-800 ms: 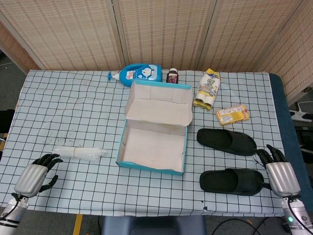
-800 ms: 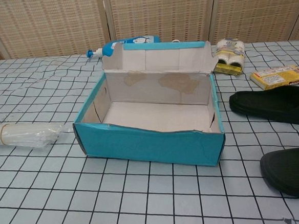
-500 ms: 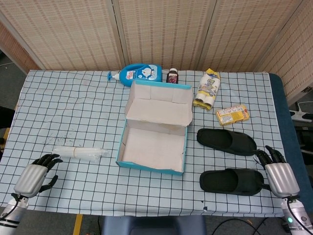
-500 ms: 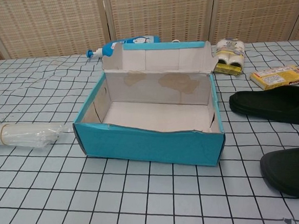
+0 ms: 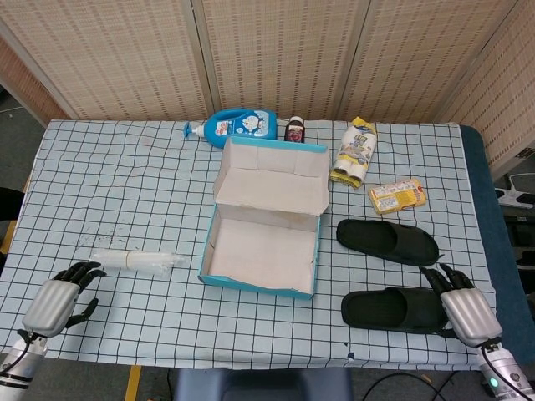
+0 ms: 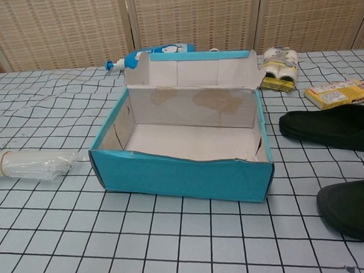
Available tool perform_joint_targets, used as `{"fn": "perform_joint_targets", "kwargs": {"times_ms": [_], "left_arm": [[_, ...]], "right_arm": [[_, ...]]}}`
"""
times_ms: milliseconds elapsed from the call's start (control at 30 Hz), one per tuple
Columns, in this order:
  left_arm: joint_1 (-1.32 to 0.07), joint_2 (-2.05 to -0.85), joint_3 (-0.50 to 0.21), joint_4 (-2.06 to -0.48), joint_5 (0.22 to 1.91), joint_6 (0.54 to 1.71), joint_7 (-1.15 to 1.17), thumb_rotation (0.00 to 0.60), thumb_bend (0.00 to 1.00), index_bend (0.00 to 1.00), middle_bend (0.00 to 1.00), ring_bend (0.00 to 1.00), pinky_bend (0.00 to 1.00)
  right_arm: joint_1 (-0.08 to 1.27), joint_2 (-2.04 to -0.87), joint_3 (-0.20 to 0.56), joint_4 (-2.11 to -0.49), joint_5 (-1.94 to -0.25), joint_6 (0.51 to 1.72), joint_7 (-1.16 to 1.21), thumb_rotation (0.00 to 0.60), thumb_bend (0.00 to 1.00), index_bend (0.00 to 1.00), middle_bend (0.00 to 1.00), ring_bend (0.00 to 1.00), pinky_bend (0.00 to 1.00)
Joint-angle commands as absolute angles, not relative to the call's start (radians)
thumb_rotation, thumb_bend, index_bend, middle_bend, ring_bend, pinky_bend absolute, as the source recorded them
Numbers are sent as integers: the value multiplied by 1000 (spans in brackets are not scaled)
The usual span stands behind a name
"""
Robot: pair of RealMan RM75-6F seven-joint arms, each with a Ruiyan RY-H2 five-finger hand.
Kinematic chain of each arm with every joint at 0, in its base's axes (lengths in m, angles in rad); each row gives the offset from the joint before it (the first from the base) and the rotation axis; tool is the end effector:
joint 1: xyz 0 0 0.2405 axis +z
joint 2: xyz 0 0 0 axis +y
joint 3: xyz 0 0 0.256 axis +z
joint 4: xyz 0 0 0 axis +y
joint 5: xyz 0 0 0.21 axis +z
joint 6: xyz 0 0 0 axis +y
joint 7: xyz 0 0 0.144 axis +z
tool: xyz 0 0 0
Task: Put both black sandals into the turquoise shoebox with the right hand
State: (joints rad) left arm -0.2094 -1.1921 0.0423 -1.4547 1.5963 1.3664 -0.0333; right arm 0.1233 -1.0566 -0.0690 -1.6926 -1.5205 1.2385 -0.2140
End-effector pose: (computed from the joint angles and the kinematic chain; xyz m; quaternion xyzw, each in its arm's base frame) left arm -0.3156 0.2008 0.1176 -0.6918 -0.3685 -0.3540 0.5102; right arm -0.3148 -0.1579 0.1240 0.7129 -0.4017 0.2353 0.5244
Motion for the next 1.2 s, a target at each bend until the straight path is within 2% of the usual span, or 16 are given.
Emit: {"fn": "perform_joint_targets", "kwargs": {"times_ms": [33, 300, 467, 867, 967, 1067, 1200], "left_arm": [[-210, -1192, 41, -1455, 1595, 1366, -34, 600, 404, 267, 180, 163, 347], [-215, -1195, 43, -1453, 1592, 1351, -26, 600, 404, 267, 181, 163, 347], [-212, -1192, 42, -1456, 1592, 1357, -34, 600, 405, 267, 181, 163, 347], [-214, -1191, 43, -1457, 1588, 1349, -33, 600, 403, 267, 180, 165, 347], [-215, -1191, 42, -1457, 1586, 1347, -34, 600, 403, 267, 181, 165, 346], [-214, -1190, 42, -1458, 1586, 1347, -35, 600, 403, 267, 181, 165, 347], [-215, -1190, 43, -1458, 1587, 1347, -36, 600, 404, 267, 181, 165, 347]], "right_arm": [[159, -1026, -87, -1721, -1485, 1159, -231, 600, 7, 6, 49, 0, 123], [187, -1047, -86, -1708, -1441, 1086, -226, 600, 0, 0, 29, 0, 117], [223, -1079, -83, -1664, -1410, 1000, -162, 600, 0, 0, 29, 0, 115], [250, -1122, -82, -1616, -1351, 943, -162, 600, 0, 17, 34, 0, 115], [248, -1137, -78, -1604, -1345, 954, -164, 600, 0, 98, 113, 20, 119], [246, -1149, -75, -1592, -1339, 962, -163, 600, 0, 191, 209, 86, 129], [248, -1160, -73, -1580, -1325, 958, -166, 600, 0, 257, 275, 140, 138]]}}
